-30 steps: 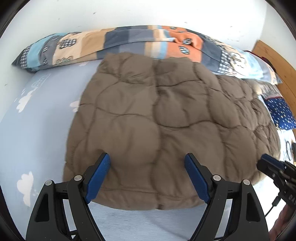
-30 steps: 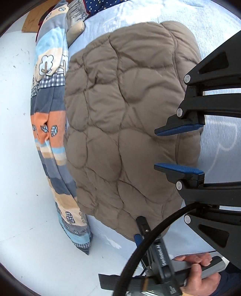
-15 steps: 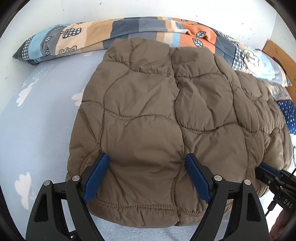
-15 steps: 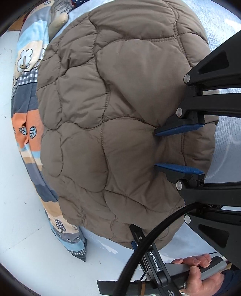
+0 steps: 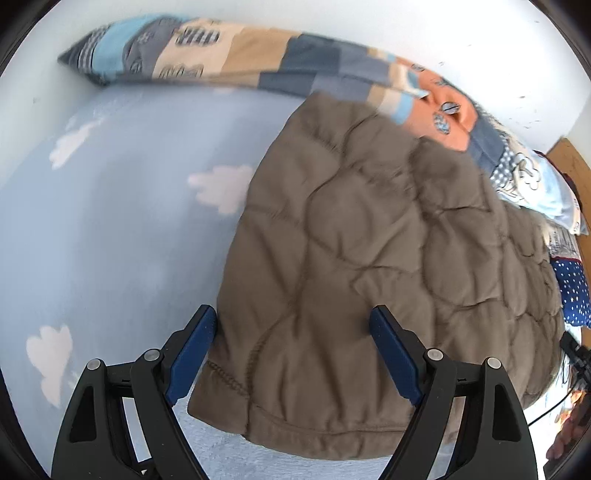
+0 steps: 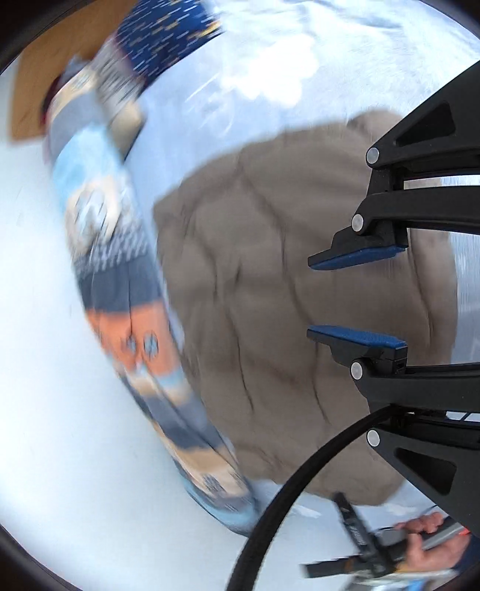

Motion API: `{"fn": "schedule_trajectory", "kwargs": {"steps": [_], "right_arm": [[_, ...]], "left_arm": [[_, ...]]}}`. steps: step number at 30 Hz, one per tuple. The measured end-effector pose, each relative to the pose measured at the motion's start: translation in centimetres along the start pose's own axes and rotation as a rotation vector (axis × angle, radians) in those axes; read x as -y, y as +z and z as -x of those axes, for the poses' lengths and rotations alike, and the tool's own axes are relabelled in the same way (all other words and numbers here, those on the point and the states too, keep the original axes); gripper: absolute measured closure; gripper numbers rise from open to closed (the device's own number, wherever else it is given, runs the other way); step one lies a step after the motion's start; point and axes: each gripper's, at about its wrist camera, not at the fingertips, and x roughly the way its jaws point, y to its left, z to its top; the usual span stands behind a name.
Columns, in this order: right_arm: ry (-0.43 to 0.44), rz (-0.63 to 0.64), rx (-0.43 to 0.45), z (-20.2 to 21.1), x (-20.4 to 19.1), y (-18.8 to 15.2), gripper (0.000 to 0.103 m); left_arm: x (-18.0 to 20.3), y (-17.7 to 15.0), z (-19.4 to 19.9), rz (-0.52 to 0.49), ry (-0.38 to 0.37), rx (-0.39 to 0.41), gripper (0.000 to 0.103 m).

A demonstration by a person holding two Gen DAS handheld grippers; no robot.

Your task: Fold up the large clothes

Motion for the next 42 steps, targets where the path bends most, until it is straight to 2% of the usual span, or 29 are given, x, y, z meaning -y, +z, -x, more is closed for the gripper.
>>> {"fn": "schedule_trajectory", "kwargs": {"steps": [5, 8, 10, 13, 14, 15, 17, 18, 24, 28, 32, 35, 39, 42], "right_arm": [[0.009, -0.116, -0.129, -3.8, 3.8, -1.2, 0.069], [-0.003, -0.1, -0.143, -4.6, 4.0, -1.4, 0.069], [0.003, -0.102, -0.15, -4.3, 3.9, -1.1, 0.069], [0.07, -0.122, -0.113, -2.9, 3.9, 0.7, 0.068], [0.09, -0.13, -0.09, -2.1, 4.3, 1.1, 0.06], [0.105, -0.14, -0.064, -1.2, 4.8, 1.4, 0.044], [0.112, -0.155, -0.014, 0.4, 6.2, 2.0, 0.025], [0.107, -0.162, 0.001, 0.9, 6.9, 2.1, 0.023], [0.094, -0.237, -0.023, 1.4, 11.5, 1.6, 0.02], [0.141, -0.319, -0.056, 0.8, 13.6, 0.9, 0.02], [0.195, -0.339, -0.07, 0.5, 14.2, 0.7, 0.012], [0.221, -0.315, -0.086, 0.0, 14.2, 0.5, 0.009], [0.263, -0.287, -0.129, -1.5, 14.8, 0.2, 0.008], [0.306, -0.288, -0.16, -2.7, 15.6, 0.0, 0.008]], "left_arm": [[-0.6, -0.2, -2.0, 0.037, -0.029, -0.051, 0.016], [-0.9, 0.2, -1.7, 0.05, -0.052, -0.065, 0.017], [-1.0, 0.9, -0.2, 0.025, -0.056, -0.03, 0.017], [-2.1, 2.0, 1.7, 0.018, -0.094, 0.005, 0.017], [-2.7, 2.3, 2.0, 0.028, -0.12, 0.001, 0.017], [-3.5, 2.6, 2.1, 0.042, -0.146, -0.008, 0.017], [-5.2, 3.0, 2.0, 0.083, -0.193, -0.032, 0.017], [-6.2, 3.1, 1.8, 0.113, -0.214, -0.045, 0.017], [-9.9, 2.4, 0.2, 0.285, -0.338, -0.125, 0.017], [-9.2, 2.3, 0.0, 0.271, -0.356, -0.133, 0.017], [-8.4, 2.2, -0.3, 0.227, -0.364, -0.142, 0.017], [-8.4, 2.5, -1.2, 0.224, -0.429, -0.168, 0.017], [-9.2, 3.1, -2.6, 0.217, -0.438, -0.195, 0.017], [-10.1, 3.4, -4.4, 0.247, -0.521, -0.229, 0.017]]}}
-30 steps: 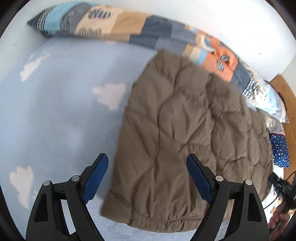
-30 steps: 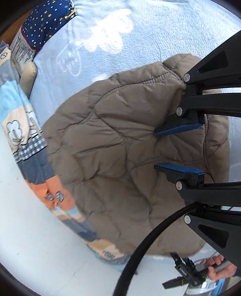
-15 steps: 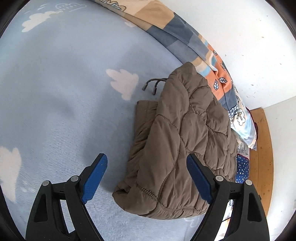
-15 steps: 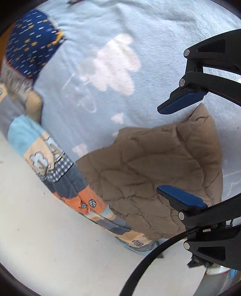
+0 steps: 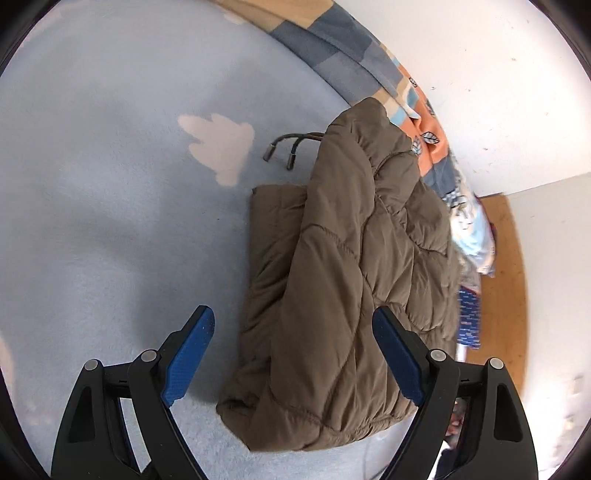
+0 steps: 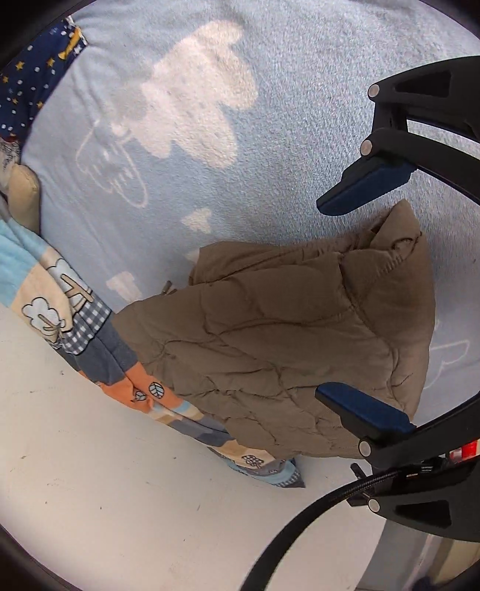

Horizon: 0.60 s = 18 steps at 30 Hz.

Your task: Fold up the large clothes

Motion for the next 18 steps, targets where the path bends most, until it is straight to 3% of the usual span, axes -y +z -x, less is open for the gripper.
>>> {"fn": "schedule_trajectory", "kwargs": {"steps": [8, 18], "right_arm": [[0.093, -0.03, -0.031, -2.2, 2.5, 0.8, 0.007], [0.097, 0.023, -0.106, -6.9, 2.0, 2.3, 0.0]], "left_arm": [[-3.2, 1.4, -3.3, 0.014, -0.144, -0.097, 0.017], [-3.8, 3.7, -4.9, -0.036, -0.19, -0.172, 0.014]]}}
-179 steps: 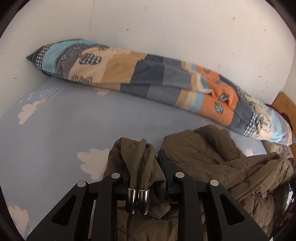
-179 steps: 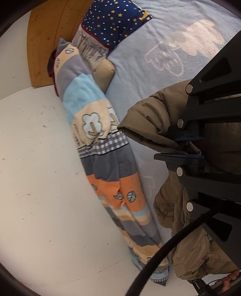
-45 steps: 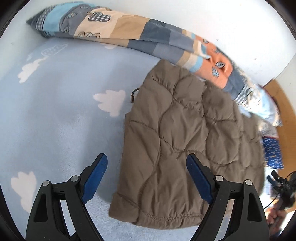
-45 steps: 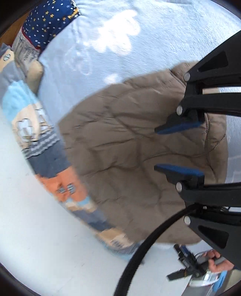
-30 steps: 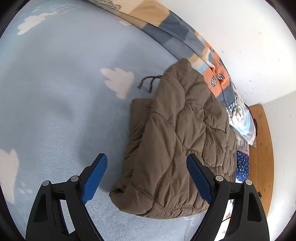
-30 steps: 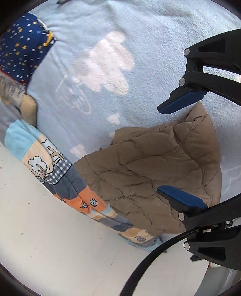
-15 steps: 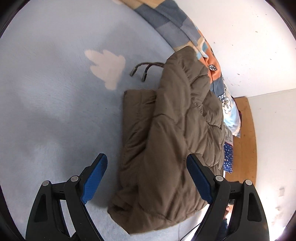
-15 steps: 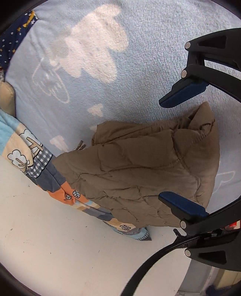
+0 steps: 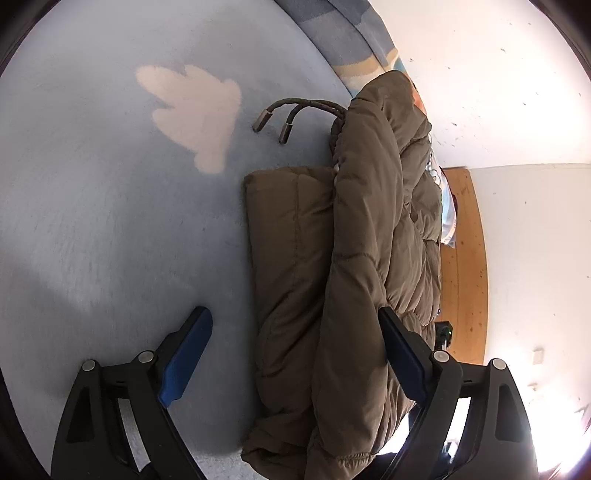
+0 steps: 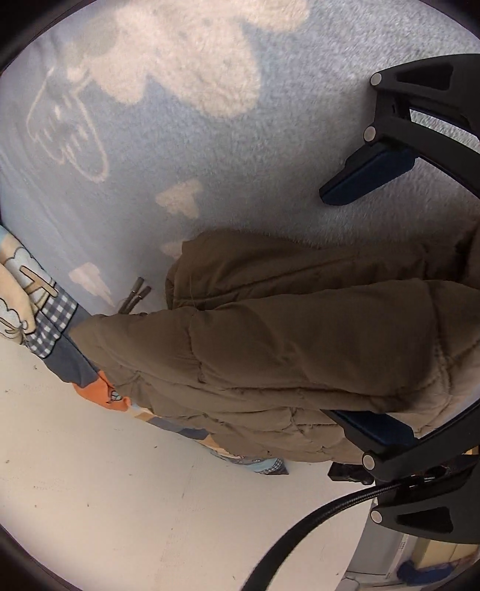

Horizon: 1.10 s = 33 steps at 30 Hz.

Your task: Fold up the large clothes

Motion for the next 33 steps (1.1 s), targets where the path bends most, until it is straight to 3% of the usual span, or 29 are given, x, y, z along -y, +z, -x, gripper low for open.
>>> {"fn": "schedule_trajectory", "kwargs": {"steps": [9, 17, 19, 20, 22, 24, 25, 27, 33], "right_arm": [[0.04, 0.071, -0.075, -1.9, -0.4, 1.1, 0.0], [0.075, 0.151, -0.137, -5.2, -2.8, 1.8, 0.0], [0.076, 0.16, -0.134, -5.3, -3.1, 1.8, 0.0], [0.074, 0.167, -0.129, -5.2, -3.1, 1.9, 0.002], [0.063, 0.192, -0.118, -4.9, -3.4, 1.6, 0.015], [0.082, 0.201, -0.109, -3.9, -3.4, 1.3, 0.033], [0.075, 0.223, -0.107, -3.6, -3.7, 1.2, 0.037], [0.059, 0.259, -0.096, -2.9, -4.5, 1.1, 0.05], [-0.056, 0.399, -0.035, -1.0, -7.8, 0.2, 0.061]], "left_arm": [[-0.5, 1.9, -0.6, -0.037, -0.06, -0.058, 0.01], [1.8, 2.9, -2.3, -0.119, -0.004, -0.065, 0.007], [2.3, 3.1, -2.5, -0.138, -0.014, -0.056, 0.012], [2.3, 3.1, -2.5, -0.141, -0.019, -0.053, 0.016], [2.5, 3.2, -2.2, -0.139, -0.036, -0.048, 0.036], [2.9, 3.1, -1.8, -0.147, -0.032, -0.047, 0.045], [3.2, 3.0, -1.5, -0.157, -0.021, -0.042, 0.05], [4.0, 2.8, -0.9, -0.176, 0.008, -0.033, 0.054], [7.6, 2.3, 0.1, -0.252, 0.101, 0.007, 0.064]]}}
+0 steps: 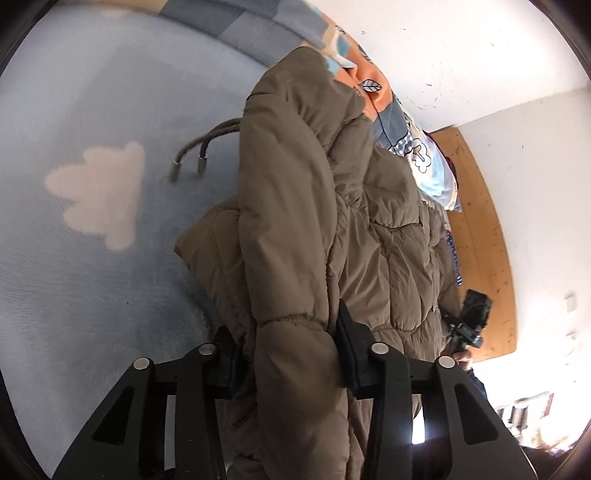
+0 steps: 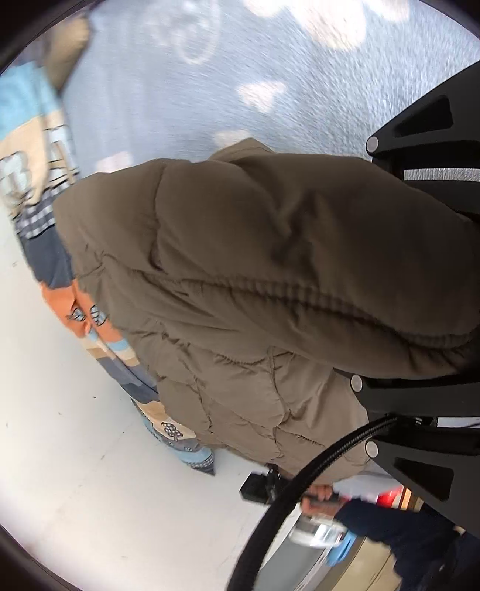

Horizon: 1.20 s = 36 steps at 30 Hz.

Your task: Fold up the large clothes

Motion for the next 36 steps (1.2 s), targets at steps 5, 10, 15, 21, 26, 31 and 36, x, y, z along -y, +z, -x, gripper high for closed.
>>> {"fn": "schedule_trajectory", "kwargs": {"steps": [5, 10, 15, 21, 26, 31, 36], "right_arm": [[-0.049, 0.064, 0.028, 1.6, -2.2, 0.2, 0.065], [-0.055, 0.097, 0.05, 3.4, -3.7, 0.6, 0.066], [-0.067, 0.146, 0.059, 4.8, -6.2, 0.5, 0.067], [-0.071, 0.222, 0.083, 8.3, -10.4, -0.7, 0.067], [-0.072, 0.266, 0.127, 12.1, -13.2, -2.9, 0.067], [-0.062, 0.272, 0.154, 14.8, -14.1, -5.5, 0.067], [-0.072, 0.257, 0.132, 15.3, -13.7, -8.1, 0.067]], "left_arm": [[2.2, -0.8, 1.8, -0.048, 0.023, 0.018, 0.066], [3.8, -1.6, 2.8, -0.074, 0.026, 0.028, 0.066], [6.1, -2.0, 3.0, -0.095, 0.023, 0.039, 0.066], [7.1, -2.4, 4.6, -0.12, 0.005, 0.077, 0.066], [8.2, -3.7, 6.0, -0.148, -0.005, 0.1, 0.066], [8.8, -4.2, 6.7, -0.162, 0.003, 0.105, 0.066], [8.0, -5.0, 5.4, -0.134, 0.02, 0.077, 0.066]]}}
